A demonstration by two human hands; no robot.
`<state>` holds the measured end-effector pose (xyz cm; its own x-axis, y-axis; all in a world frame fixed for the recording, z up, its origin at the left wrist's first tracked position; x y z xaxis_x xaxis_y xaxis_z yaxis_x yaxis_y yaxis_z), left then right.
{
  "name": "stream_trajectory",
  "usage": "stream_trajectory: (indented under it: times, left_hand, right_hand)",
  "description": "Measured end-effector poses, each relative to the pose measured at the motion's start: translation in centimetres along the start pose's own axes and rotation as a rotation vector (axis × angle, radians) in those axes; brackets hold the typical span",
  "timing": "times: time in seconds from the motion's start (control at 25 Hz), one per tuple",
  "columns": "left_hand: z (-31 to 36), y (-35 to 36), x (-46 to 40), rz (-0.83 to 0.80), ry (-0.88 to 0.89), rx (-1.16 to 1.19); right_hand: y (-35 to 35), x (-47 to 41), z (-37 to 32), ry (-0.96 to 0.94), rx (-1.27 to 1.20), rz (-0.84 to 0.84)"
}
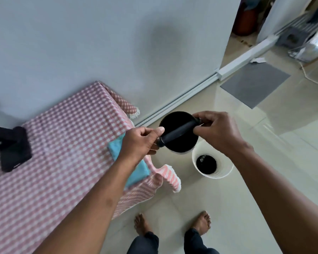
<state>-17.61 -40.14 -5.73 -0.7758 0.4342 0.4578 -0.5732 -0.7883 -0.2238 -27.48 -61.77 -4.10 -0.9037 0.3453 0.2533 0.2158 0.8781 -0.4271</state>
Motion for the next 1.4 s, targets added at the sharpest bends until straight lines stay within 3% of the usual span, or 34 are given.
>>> stream_trajectory:
  times: [0.2,0.48,0.76,0.8,0.92,1.04,1.2,1.32,1.4]
  left_hand:
    - [-0.8,-8.1,4.7,0.068,-0.034,0.090]
    - [-6.5,-22.0,9.6,0.177,-0.047,0.216]
    - [-11.3,-29.9,11.0,0.271,-0.091,0.276]
    - [-11.8,-30.1,10.8,0.296,-0.075,0.184]
    - [-12.9,-29.5,10.5,0.473,0.104,-0.487]
    - [-12.9,-28.0,9.8,0.356,0.298,-0.832]
    - [-11.7,-26.8,8.3,0.244,0.229,-0.902]
    - [-11.2,-26.9,7.8,0.264,0.131,-0.754]
    - [-11.5,-27.3,7.8,0.285,0.028,-0.646]
  right_hand:
    - [7.6,0.1,-5.5,-0.023,-0.002,-0.009]
    - [22.0,-0.4,-12.4,-0.019,-0.039,-0.164]
    - [31.1,-1.4,-15.2,-0.024,-0.053,-0.263]
    - [31.6,-1.7,-15.1,-0.019,-0.038,-0.271]
    - [32.8,-2.5,-15.2,-0.004,0.074,-0.293]
    - [33.3,-3.0,-15.8,-0.027,0.250,-0.309]
    - [33.6,-3.7,-17.1,-0.112,0.332,-0.392]
    - [33.1,-4.9,-16.7,-0.090,0.204,-0.483]
    - [31.8,-5.8,-15.2,-0.075,0.164,-0.441]
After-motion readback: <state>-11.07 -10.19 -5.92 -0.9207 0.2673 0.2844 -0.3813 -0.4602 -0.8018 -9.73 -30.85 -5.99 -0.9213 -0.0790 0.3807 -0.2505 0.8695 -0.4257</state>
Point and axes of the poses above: each hand's wrist, its own x-axis away from the middle knuckle, its own y-axis out of the palm, z = x × y, the point moved 1 cm from there along -x, towards the middle knuckle, and after that the axes turned 11 degrees about -z, right-handed, at the moved point
